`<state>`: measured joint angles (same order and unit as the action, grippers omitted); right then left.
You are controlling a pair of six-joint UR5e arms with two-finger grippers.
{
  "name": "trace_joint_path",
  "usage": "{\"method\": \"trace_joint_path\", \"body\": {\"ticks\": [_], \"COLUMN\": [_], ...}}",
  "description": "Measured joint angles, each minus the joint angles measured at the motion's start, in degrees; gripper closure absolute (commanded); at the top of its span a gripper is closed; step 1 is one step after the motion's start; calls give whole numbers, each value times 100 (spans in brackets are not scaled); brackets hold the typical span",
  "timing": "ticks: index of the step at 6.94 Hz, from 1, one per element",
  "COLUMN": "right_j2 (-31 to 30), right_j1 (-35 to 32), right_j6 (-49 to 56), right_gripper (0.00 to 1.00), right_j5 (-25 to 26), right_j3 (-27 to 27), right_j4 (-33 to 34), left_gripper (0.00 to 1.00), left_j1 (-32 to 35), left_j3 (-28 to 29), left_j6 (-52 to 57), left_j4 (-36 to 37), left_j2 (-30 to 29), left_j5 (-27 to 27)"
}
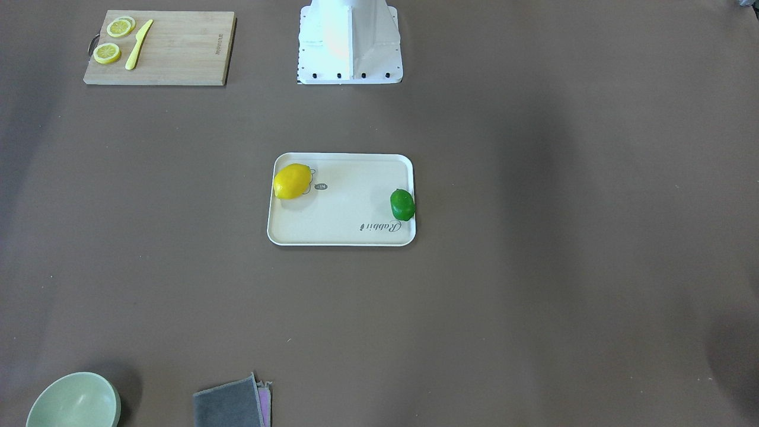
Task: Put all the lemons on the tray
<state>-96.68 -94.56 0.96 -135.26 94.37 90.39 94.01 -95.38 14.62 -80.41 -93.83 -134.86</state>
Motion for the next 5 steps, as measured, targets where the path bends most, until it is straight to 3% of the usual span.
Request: {"method": "trace_joint_path", "body": {"ticks": [2, 5], "right_j2": [-16, -19], "right_j1": [28, 55], "right_j6": [-8, 8], "right_gripper": [0, 0], "right_j5": [-5, -25], "right_j3": [-4, 13], "right_j4": [-27, -28], "left_gripper": [2, 2], "left_j1": [-2, -9], "left_j3": [-408, -446], "left_j6": [-21, -24], "left_j4": [-23, -30], "left_j2": [243, 282], "left_j5": [26, 30]}}
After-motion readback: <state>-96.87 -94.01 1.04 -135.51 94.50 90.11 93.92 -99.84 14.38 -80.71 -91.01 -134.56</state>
